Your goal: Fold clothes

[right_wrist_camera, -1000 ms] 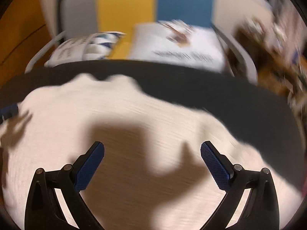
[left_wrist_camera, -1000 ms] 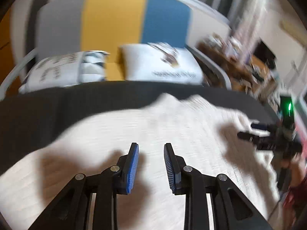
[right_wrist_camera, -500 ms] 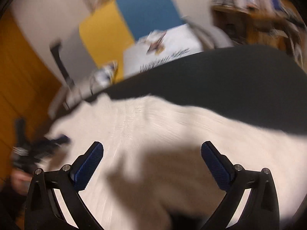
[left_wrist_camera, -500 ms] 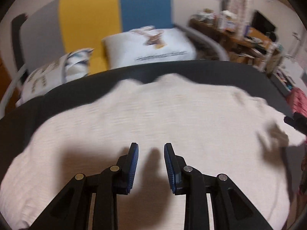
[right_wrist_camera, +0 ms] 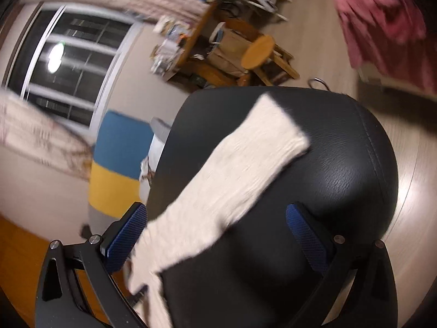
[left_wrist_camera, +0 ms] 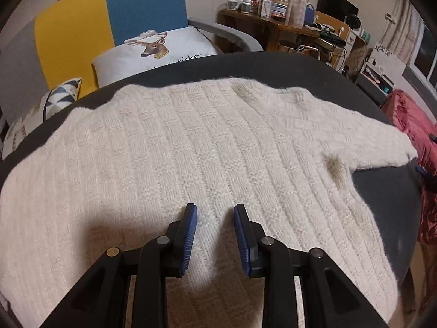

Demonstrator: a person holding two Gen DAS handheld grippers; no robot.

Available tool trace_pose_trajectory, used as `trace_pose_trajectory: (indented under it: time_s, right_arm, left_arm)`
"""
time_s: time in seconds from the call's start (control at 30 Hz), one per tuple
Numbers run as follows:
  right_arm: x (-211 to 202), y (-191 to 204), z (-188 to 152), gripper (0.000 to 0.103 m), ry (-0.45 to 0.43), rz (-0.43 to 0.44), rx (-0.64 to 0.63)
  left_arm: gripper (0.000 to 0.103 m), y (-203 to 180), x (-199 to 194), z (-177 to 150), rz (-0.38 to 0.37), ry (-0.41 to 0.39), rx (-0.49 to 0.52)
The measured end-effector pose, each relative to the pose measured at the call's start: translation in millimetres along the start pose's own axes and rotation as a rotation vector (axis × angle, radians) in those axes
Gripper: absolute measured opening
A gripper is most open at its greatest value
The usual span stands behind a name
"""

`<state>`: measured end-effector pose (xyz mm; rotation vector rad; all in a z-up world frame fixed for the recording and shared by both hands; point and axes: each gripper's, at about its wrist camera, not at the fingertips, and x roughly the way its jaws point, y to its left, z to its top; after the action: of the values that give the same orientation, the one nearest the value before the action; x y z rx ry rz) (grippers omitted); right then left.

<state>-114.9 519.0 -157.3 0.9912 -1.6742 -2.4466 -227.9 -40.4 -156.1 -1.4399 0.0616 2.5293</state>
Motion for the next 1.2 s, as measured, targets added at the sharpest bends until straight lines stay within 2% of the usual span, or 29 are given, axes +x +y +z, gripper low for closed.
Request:
trace_pose_trajectory:
  time_s: [0.1, 0.23, 0.3, 0.33, 0.37, 0.4, 0.43, 0.47, 0.5, 0.6, 0.73, 0.87, 0.97, 1.2]
  right_arm:
    - [8.9, -3.2, 4.9, 0.103, -0.048, 0.03, 0.03]
    - [19.9, 1.8, 7.3, 0.103, -0.101, -0.003, 0.03]
    - [26.1, 5.8, 4.7, 0.103, -0.116, -0.048, 0.0]
    - [30.0, 9.3, 3.3, 0.096, -0.122, -0.081, -0.019]
    - [33.9, 12.7, 1.9, 0.077, -0.129, -0.114, -0.039]
    - [39.3, 10.8, 1.0, 0.065, -0.119, -0.138, -0.035]
    - [45.1, 7.6, 0.2, 0.038, -0.105, -0.161, -0.024]
    - [48.7, 4.2, -0.6, 0.017, -0.097, -0.173, -0.017]
    - [51.6, 0.7, -1.4, 0.013, -0.091, -0.182, -0.011]
    - [50.0, 3.2, -4.0, 0.013, -0.105, -0.192, -0.041]
    - [54.1, 36.2, -11.6, 0.013, -0.089, -0.191, -0.195]
    - [81.5, 82.5, -36.7, 0.013, -0.019, -0.081, -0.286]
    - [107.9, 119.9, -61.0, 0.013, 0.047, 0.006, -0.344]
    - [169.6, 207.2, -117.7, 0.013, 0.203, 0.209, -0.477]
  left_arm:
    - [0.028, 2.4, 2.9, 0.1, -0.006, -0.004, -0.001]
    - [0.028, 0.6, 3.2, -2.6, -0.005, -0.015, 0.01]
    - [0.028, 3.6, 3.0, -2.9, -0.019, -0.017, -0.001]
    - [0.028, 5.1, 2.8, -3.0, -0.026, -0.018, -0.006]
    - [0.028, 5.6, 2.9, -3.4, -0.029, -0.019, -0.007]
    - [0.028, 5.9, 3.0, -3.8, -0.032, -0.021, -0.008]
    - [0.028, 5.5, 3.1, -4.0, -0.031, -0.023, -0.003]
    - [0.028, 4.6, 2.9, -4.8, -0.028, -0.025, 0.005]
    - [0.028, 3.7, 3.0, -5.1, -0.026, -0.027, 0.014]
    - [0.028, 5.1, 3.0, -3.9, -0.037, -0.018, 0.006]
    - [0.028, 14.5, 2.4, 3.2, -0.087, 0.014, -0.062]
    - [0.028, 27.3, -1.5, 7.6, -0.172, 0.039, -0.156]
    - [0.028, 34.3, -11.3, 9.1, -0.212, 0.032, -0.191]
    - [0.028, 63.3, -45.6, 0.4, -0.225, -0.022, -0.228]
